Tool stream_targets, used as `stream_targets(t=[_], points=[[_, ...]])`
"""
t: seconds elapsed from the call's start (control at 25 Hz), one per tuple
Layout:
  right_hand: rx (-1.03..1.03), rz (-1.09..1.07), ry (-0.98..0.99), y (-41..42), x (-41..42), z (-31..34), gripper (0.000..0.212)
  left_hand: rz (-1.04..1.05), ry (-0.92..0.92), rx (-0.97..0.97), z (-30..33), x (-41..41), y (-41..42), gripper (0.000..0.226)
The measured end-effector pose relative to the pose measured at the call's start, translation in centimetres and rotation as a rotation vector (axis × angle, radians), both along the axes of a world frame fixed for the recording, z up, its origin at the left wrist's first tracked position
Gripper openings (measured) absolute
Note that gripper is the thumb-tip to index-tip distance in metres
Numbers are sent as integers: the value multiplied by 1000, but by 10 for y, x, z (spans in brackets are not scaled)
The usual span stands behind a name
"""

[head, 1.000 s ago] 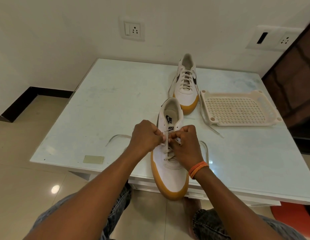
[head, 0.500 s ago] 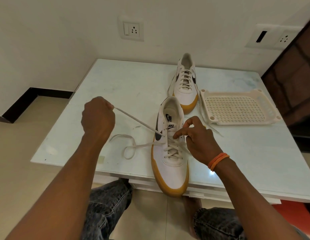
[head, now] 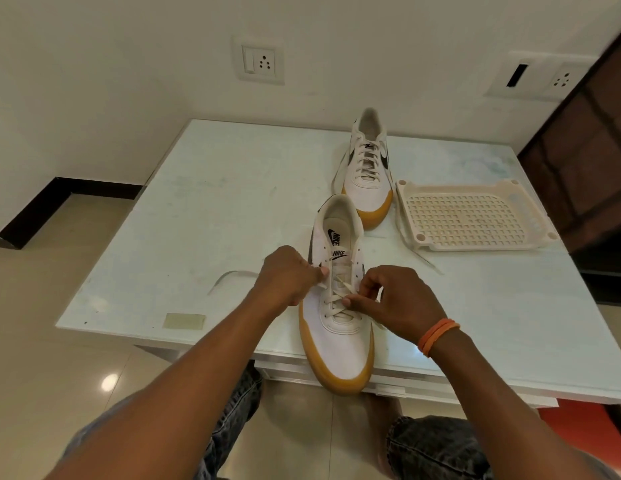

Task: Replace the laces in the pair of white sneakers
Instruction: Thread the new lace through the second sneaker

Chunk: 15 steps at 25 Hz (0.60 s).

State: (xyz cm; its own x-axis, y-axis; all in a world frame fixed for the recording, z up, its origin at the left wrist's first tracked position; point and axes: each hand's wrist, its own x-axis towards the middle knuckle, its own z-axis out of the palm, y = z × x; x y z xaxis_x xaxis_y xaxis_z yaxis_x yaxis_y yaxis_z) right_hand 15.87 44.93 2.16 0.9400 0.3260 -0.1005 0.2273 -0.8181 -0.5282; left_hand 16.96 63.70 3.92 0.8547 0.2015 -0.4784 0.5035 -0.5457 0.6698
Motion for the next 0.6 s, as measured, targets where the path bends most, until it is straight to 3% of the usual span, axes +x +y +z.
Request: stream_targets(t=[0.16,0.32,0.6], points=[[-8,39,-6,3,1,-1,26,147,21,-208,2,1,-3,33],[-35,118,25,-3,3,0,22,182,57,-290,5,1,-6,26],[426,-102,372,-2,8,12,20,253,103,-402,6,4,-8,19]])
